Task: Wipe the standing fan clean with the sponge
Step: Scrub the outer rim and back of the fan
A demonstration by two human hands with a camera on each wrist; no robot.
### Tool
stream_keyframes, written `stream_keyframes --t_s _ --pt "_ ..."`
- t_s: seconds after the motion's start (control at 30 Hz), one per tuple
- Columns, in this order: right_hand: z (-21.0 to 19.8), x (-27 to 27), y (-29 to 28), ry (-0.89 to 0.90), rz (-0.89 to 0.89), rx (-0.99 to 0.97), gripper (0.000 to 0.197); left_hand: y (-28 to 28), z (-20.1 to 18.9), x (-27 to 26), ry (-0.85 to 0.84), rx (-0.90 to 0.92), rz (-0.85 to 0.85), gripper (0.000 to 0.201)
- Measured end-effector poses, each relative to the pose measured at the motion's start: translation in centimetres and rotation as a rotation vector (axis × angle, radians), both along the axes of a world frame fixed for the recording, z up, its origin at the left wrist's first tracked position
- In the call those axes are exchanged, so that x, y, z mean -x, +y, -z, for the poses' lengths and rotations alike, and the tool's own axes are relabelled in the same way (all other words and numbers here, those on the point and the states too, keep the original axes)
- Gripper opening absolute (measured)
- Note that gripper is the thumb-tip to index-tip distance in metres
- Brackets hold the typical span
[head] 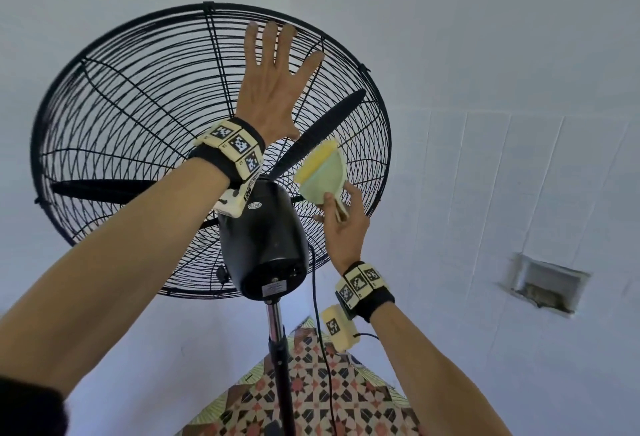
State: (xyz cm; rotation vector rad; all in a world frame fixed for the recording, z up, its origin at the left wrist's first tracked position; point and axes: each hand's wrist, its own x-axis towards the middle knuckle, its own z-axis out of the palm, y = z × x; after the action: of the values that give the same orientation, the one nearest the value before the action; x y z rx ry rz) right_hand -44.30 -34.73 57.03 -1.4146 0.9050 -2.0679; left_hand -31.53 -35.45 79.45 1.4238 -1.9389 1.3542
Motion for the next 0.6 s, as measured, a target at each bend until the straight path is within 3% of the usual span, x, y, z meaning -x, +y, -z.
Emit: stream_keyframes --t_s 0.13,0.2,0.37,0.43,0.53,0.6 --pt "0.5 1.4 -0.8 0.281 -0.066 -0.025 0.025 -0.1 0.0 0.1 0.001 0.006 -0.002 0.141" --pt "-0.5 2.2 -1.2 0.327 -0.060 0.003 0.025 0.0 0.0 0.2 0.006 0.006 -0.004 0.141" --pt "-2.4 3.9 -1.5 -0.144 -0.005 0.041 0.030 -0.1 0.1 0.6 0.017 0.004 -0.050 0.142" --pt "-1.7 3.9 -1.5 -0.020 -0.081 0.043 0.029 0.0 0.0 0.9 0.021 0.001 -0.064 0.143" --pt "-0.1 3.1 -1.9 0.303 -0.154 0.051 0.027 0.1 0.0 1.2 0.021 0.003 -0.078 0.142" --pt "-0.3 3.2 -2.2 0.311 -0.159 0.064 0.028 0.2 0.0 1.2 0.029 0.003 -0.082 0.141"
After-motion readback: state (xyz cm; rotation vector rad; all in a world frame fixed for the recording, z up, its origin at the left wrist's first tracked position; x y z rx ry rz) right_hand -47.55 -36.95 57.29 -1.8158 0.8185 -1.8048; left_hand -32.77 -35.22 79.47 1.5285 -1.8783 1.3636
